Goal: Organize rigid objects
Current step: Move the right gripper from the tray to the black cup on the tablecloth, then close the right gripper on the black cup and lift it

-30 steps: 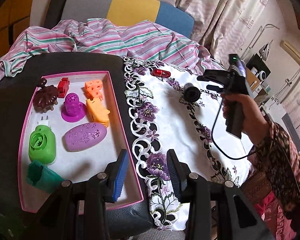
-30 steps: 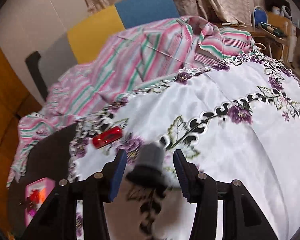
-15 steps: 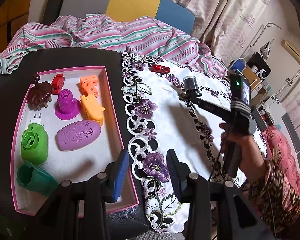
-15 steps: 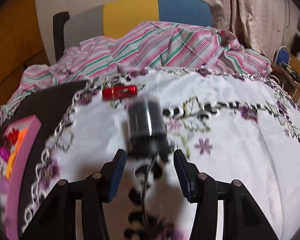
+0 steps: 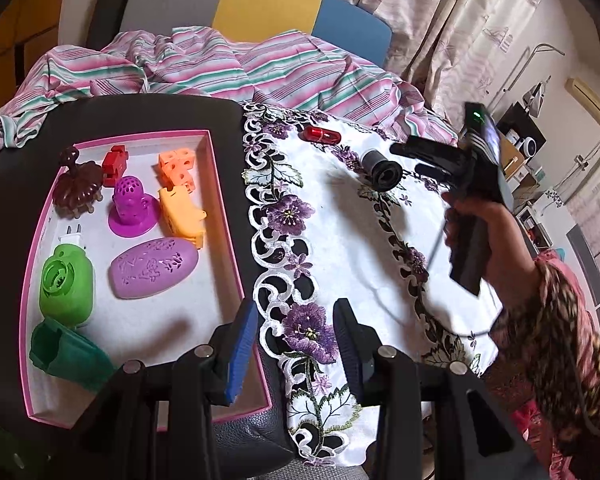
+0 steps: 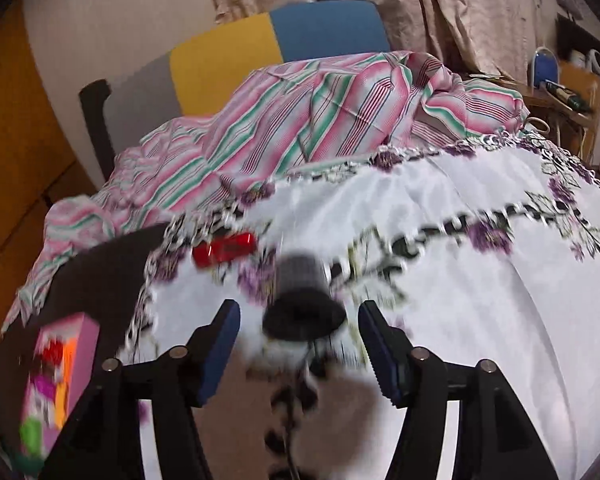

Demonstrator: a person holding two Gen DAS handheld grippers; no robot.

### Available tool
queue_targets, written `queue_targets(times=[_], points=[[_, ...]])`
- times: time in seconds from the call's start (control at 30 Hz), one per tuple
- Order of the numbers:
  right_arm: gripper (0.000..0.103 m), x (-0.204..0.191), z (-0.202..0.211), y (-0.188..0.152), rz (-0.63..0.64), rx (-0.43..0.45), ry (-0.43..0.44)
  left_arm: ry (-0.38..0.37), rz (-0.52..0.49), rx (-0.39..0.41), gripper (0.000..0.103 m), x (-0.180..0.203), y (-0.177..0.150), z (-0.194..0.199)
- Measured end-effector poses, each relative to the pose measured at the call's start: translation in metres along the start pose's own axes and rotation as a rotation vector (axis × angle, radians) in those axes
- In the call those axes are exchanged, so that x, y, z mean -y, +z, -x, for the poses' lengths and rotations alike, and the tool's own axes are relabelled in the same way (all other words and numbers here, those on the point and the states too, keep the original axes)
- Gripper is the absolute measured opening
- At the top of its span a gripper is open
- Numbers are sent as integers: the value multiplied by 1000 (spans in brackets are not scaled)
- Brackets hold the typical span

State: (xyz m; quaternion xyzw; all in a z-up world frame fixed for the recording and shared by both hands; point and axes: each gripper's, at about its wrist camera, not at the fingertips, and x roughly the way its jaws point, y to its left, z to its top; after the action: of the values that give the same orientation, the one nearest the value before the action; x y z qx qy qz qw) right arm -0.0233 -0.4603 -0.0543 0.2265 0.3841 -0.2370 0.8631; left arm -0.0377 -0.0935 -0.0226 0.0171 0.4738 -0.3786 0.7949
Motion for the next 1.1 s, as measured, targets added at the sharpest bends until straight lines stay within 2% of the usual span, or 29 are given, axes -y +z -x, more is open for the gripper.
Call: queue_targets(times=[0.13, 0.33, 0.4, 0.47, 0.57, 0.63, 0.7, 0.83, 0.87, 0.93, 0.97, 1.1], points=[[62, 2, -15, -2, 34, -43, -78, 9, 9, 4, 39, -4, 1, 2], [62, 38, 10, -45, -15, -38, -82, 0, 18, -7, 39, -4, 1, -5], [62, 46, 17, -52, -15, -23, -59, -8, 13, -14, 39, 0, 1, -8], [62, 46, 23, -46, 10, 13, -52, -8, 8, -21, 39, 4, 1, -10], [65, 38, 22, -13, 38, 38, -36, -5, 2, -20, 39, 8, 3, -10], [72, 26, 5, 16, 100, -10, -60, 6, -10, -20, 39, 11, 4, -9], [74, 13, -23, 40, 194, -109, -139, 16, -19, -19, 39, 12, 6, -7], [73, -2, -77, 54, 374, -304, -242, 32, -13, -20, 39, 11, 13, -6], [71, -2, -85, 54, 393, -335, -250, 32, -9, -20, 39, 11, 15, -6], [57, 1, -94, 51, 393, -382, -235, 35, -6, -12, 39, 12, 22, -6], [44, 5, -94, 49, 375, -390, -223, 34, -7, -10, 39, 13, 24, -5], [44, 28, -70, 42, 269, -320, -139, 11, -11, -6, 39, 24, 39, -12]])
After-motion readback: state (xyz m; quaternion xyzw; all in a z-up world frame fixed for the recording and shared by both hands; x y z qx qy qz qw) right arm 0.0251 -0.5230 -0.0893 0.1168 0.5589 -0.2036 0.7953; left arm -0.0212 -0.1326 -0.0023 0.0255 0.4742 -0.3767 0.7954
